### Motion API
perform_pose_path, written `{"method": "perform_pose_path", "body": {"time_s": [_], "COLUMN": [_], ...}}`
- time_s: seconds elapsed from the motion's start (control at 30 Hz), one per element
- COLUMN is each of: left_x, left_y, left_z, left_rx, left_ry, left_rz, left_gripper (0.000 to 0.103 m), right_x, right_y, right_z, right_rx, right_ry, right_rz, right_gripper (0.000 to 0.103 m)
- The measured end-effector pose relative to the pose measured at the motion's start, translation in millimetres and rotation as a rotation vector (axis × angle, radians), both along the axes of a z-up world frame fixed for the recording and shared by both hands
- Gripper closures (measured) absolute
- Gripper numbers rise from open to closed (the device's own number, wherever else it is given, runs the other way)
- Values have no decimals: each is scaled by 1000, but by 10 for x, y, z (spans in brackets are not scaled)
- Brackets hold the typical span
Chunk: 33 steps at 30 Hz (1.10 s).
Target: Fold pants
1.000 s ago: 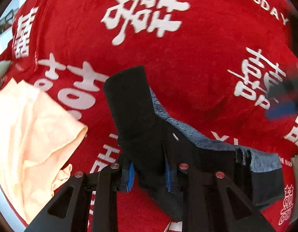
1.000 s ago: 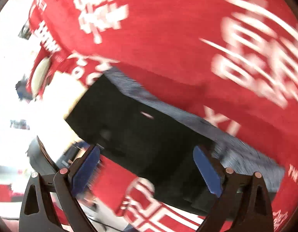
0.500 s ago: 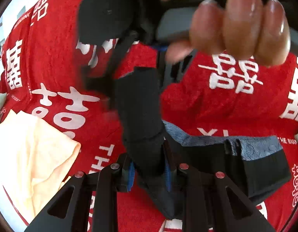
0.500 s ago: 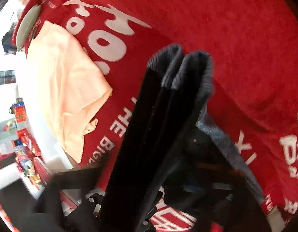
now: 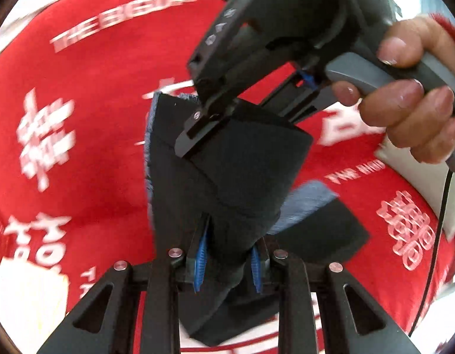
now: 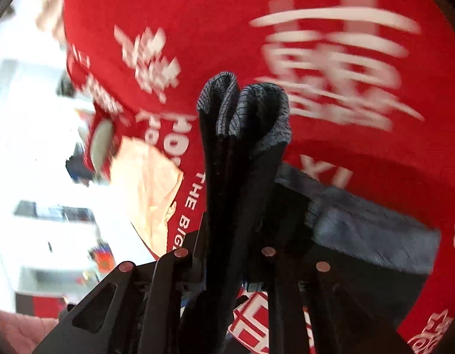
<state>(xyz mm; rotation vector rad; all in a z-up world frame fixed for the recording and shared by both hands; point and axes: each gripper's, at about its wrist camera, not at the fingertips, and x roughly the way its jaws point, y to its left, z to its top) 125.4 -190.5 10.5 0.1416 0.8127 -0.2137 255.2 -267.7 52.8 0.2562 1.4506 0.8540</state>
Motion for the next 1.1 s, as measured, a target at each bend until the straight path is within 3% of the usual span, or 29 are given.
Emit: {"method": "perform_pose_path", "body": {"time_s": [0.17,0.33,0.5,0.63,0.8,0.83,0.87,1.0,1.07,1.1], "left_x": [21,101,66,22,22,11,-5,-40,10,40], "left_y": [-768,-1274,-1559,-1668,-1628,-1595,-1532,-1229,-1054,-975], "left_z": [-213,-646,-988,-1087,-1019,-984,-942,-789,-738,-727], "left_rx": [64,123,204,262,241,233,216,151,102,77], "left_ry": [80,187,233,243,294,300,310,331,364,384], "left_rz": [-143,-197,-215,-218,-211,-207,-197,-157,-126,-110], "left_gripper": [77,77,77,77,52,43,33,31,31,31], "right_x": [-195,-304,-377,-413,-421,-423,-425,-487,-537,-562], "right_y": [-1109,-1931,-2216,-2335,-2274,-2271,-2270,-2240,-2236,-2229], "right_z": [-187,-715,-1183,-1471,-1475,-1465,-1441,-1333,-1283,-1264], "right_rx": [55,52,56,42,20,10,2,-59,-113,-147], "right_ry": [28,103,158,179,159,158,154,127,112,101], "right_rz": [-182,-309,-354,-356,-340,-338,-337,-322,-316,-315], "right_gripper": [86,87,87,87,84,83,80,66,43,37]}}
